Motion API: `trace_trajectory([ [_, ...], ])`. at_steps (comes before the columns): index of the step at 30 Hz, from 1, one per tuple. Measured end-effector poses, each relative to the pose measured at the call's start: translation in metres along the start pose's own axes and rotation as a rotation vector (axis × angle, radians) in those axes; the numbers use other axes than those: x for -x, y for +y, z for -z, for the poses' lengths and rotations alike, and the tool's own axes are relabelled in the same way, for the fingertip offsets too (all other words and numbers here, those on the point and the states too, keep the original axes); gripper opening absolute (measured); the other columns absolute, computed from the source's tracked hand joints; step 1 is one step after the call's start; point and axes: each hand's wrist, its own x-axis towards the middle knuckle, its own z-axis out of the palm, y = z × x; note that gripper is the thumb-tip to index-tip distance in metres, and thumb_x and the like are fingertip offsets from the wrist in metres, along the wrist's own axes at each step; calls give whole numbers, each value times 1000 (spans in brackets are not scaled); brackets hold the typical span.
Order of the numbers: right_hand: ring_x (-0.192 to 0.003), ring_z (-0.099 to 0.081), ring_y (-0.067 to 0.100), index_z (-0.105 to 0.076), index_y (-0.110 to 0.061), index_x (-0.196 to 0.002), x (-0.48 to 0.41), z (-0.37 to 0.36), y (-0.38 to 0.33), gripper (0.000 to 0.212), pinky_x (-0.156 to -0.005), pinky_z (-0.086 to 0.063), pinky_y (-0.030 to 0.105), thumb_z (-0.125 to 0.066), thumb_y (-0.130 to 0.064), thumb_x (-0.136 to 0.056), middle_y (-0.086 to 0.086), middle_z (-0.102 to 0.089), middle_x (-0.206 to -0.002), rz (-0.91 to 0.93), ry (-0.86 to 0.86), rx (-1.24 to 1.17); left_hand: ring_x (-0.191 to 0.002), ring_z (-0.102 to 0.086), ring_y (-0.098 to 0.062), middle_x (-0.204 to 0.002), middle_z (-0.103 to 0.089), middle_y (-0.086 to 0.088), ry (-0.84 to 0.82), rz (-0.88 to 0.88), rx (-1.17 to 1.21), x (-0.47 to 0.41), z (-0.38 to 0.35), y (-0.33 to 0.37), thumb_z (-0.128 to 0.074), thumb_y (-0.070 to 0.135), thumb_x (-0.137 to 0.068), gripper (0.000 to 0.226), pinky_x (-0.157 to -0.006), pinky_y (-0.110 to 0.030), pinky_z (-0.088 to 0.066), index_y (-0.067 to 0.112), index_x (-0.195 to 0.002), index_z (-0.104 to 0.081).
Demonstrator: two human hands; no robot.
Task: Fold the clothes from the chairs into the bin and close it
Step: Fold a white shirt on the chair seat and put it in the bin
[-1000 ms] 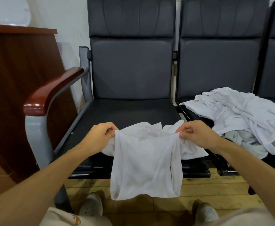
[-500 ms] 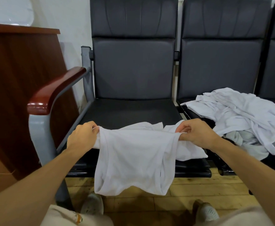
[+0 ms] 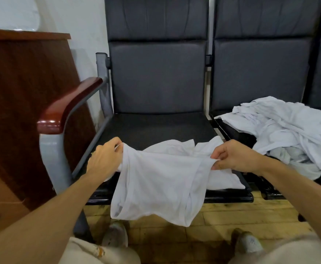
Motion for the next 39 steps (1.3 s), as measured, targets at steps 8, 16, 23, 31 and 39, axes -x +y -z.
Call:
trace_trajectory([
  [8, -62, -55, 5, -60, -26, -64, -9, -4, 1, 29, -56, -39, 10, -86, -15, -68, -9, -62, -65, 77, 208, 272, -75, -57, -20, -89, -58, -9, -53, -15, -76, 1, -4, 2, -39, 20, -104, 7, -71, -37, -53, 20, -102, -45],
  [16, -74, -60, 2, -73, -27, -78, 2, -1, 9, 14, -74, -49, 19, -74, -13, -83, -7, -70, -79, 135, -112, 72, -71, -55, -18, -90, -58, -8, -111, -28, -170, 6, -5, -6, -36, 20, -104, 9, -64, -33, -48, 19, -105, -44],
  [23, -75, -65, 2, -76, -22, -79, 4, 0, 9, 11, -73, -52, 18, -72, -15, -86, -8, -73, -79, 87, -77, 14, -88, -55, -21, -107, -60, -10, -165, 4, -223, 3, -1, -15, -54, 14, -96, 16, -86, -39, -51, 17, -111, -47],
  [31, -75, -56, -1, -76, -20, -87, -10, -6, 9, 8, -64, -37, 6, -70, -25, -87, -20, -63, -77, 74, 118, 317, -100, -60, -28, -111, -64, -10, 49, -41, -124, 6, 4, -8, -41, 26, -103, 27, -79, -36, -48, 16, -123, -57],
  [39, -83, -60, 17, -67, -26, -74, -11, 0, 10, 11, -77, -49, 32, -72, -31, -82, -1, -67, -80, -72, 431, 237, -92, -57, -24, -101, -60, -6, 20, -31, -140, 8, 9, -5, -40, 37, -103, 29, -78, -36, -46, 17, -116, -55],
])
